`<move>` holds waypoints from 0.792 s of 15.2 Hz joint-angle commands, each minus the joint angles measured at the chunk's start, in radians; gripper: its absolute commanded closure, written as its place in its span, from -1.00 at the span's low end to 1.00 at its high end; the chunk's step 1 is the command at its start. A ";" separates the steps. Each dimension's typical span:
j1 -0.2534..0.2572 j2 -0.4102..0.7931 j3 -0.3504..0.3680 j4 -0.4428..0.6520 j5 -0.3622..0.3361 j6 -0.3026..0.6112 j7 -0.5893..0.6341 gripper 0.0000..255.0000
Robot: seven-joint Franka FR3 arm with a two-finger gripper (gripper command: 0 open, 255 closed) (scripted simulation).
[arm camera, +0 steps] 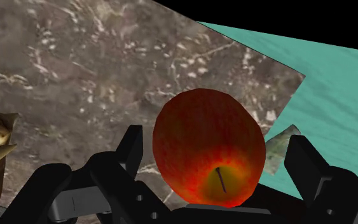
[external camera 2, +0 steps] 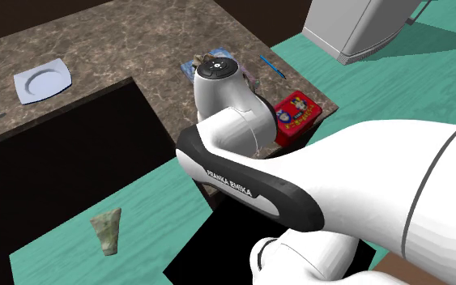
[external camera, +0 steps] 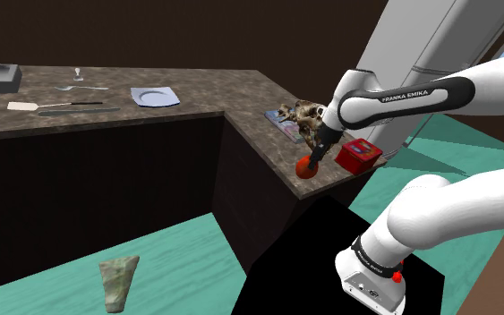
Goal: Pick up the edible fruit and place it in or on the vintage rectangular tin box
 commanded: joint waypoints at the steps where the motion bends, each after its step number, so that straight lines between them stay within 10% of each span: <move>1: 0.000 0.003 -0.001 -0.002 -0.001 0.006 -0.001 -1.00; 6: 0.000 0.003 -0.001 -0.002 -0.001 0.005 -0.001 -1.00; 7: 0.000 0.003 -0.001 -0.002 -0.001 0.005 -0.001 1.00; 12: 0.000 0.004 -0.001 -0.002 0.000 0.006 -0.001 1.00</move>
